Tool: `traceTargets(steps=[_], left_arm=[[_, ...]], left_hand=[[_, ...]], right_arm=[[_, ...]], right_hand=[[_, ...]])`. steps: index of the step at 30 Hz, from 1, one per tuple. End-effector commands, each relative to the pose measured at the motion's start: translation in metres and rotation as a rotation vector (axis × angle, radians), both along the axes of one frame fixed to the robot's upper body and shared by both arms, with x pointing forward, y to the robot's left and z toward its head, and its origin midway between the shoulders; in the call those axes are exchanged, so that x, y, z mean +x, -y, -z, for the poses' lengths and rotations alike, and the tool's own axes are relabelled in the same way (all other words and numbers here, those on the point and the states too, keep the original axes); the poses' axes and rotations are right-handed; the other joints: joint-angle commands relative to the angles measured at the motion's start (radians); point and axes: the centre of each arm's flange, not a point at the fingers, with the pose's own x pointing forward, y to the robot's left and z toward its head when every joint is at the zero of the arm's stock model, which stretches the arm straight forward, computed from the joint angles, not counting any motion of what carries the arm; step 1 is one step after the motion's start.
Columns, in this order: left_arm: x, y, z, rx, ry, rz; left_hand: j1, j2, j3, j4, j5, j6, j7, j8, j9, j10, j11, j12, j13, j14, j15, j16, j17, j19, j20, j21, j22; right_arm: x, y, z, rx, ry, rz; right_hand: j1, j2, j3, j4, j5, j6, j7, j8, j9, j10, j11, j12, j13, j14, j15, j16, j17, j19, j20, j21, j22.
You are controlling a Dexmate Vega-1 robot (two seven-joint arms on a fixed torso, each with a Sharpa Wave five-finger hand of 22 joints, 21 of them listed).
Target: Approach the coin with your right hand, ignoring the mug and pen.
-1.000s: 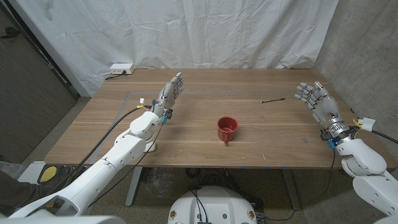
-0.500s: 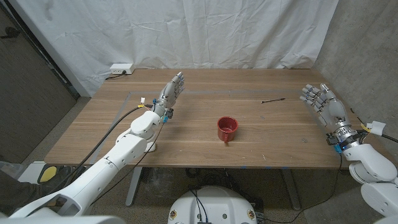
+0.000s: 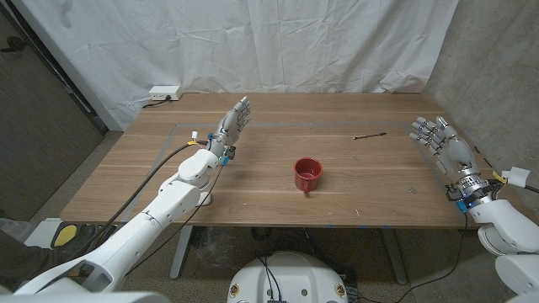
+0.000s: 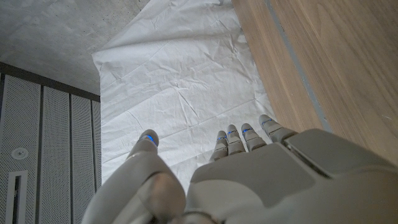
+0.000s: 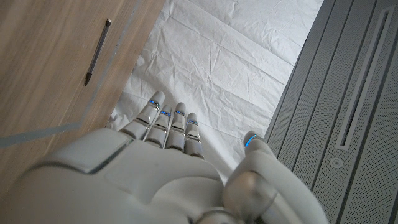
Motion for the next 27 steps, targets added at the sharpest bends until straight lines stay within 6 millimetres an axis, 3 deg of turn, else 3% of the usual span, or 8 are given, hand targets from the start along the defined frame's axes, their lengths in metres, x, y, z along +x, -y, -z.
traceTargets(steps=[1, 27], left_arm=[[0.002, 0.001, 0.001, 0.002, -0.003, 0.007], [0.005, -0.003, 0.003, -0.001, -0.009, -0.001]], left_hand=[[0.009, 0.006, -0.006, -0.001, -0.001, 0.004, 0.007, 0.001, 0.002, -0.003, 0.001, -0.001, 0.003, -0.007, 0.002, -0.003, 0.003, -0.006, -0.067, -0.002, 0.002], [0.011, 0.010, -0.010, 0.000, -0.002, 0.004, 0.007, 0.000, 0.002, -0.007, 0.001, -0.004, 0.004, -0.014, 0.001, -0.006, 0.003, -0.008, -0.064, -0.011, 0.003]], right_arm=[[-0.011, 0.001, 0.007, -0.074, 0.029, 0.134], [-0.025, -0.009, 0.002, -0.311, 0.063, 0.368]], right_hand=[[0.008, 0.004, 0.002, -0.004, 0.005, 0.008, -0.006, 0.000, 0.003, 0.008, -0.004, -0.003, 0.004, 0.005, -0.001, -0.003, 0.001, 0.010, -0.019, -0.005, 0.003], [0.012, 0.006, 0.002, -0.009, 0.008, 0.009, -0.014, -0.001, 0.003, 0.002, -0.006, -0.007, 0.004, -0.004, 0.003, -0.009, 0.001, 0.002, -0.017, -0.022, 0.003]])
